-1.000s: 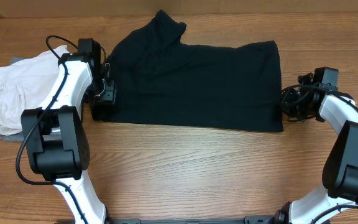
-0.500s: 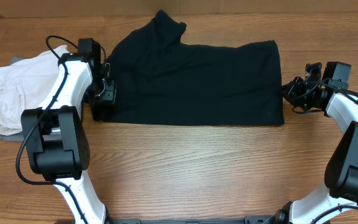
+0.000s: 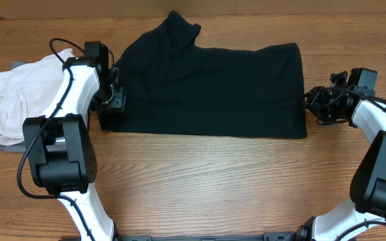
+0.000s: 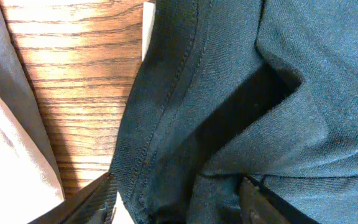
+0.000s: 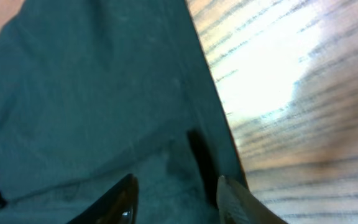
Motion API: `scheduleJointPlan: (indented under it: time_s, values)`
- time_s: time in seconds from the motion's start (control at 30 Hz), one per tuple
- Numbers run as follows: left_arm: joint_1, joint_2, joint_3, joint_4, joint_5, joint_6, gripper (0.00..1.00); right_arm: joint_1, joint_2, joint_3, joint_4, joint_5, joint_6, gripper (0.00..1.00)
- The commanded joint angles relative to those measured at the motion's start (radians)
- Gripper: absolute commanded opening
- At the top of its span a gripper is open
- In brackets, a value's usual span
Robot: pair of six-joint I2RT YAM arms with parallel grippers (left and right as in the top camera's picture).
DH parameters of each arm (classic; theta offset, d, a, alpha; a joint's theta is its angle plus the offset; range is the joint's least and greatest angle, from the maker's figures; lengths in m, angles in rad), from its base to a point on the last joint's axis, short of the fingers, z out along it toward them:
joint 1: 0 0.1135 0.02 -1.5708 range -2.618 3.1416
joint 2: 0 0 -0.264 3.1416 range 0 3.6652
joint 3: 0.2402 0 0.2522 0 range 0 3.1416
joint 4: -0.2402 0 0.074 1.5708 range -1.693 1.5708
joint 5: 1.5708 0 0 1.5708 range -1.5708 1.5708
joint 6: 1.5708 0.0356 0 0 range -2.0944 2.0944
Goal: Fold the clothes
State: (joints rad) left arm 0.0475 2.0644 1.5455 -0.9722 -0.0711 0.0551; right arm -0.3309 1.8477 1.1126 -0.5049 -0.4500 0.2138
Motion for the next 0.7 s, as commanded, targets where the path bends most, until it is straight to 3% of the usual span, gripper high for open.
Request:
scheduleJointPlan:
  time_s: [0.0,0.3,0.43,0.5,0.6,0.67]
  values:
    - [0.000,0.002,0.021,0.001,0.012,-0.006,0.68,-0.027,-0.002,0.022,-0.034,0.019,0.003,0.50]
    - [0.000,0.002,0.021,-0.008,0.013,-0.007,0.70,-0.102,-0.002,0.017,-0.291,0.029,0.045,0.52]
    - [0.000,0.002,0.021,-0.002,0.023,-0.008,0.70,-0.082,-0.001,-0.011,-0.299,-0.010,0.047,0.59]
    - [0.000,0.002,0.021,0.001,0.024,-0.008,0.70,-0.058,-0.001,-0.025,-0.280,-0.023,0.048,0.57]
    - [0.000,0.002,0.021,0.000,0.024,-0.007,0.70,-0.034,-0.001,-0.029,-0.283,-0.018,0.048,0.36]
    - [0.000,0.002,0.021,0.000,0.023,-0.007,0.69,-0.031,-0.001,-0.029,-0.293,0.021,0.065,0.08]
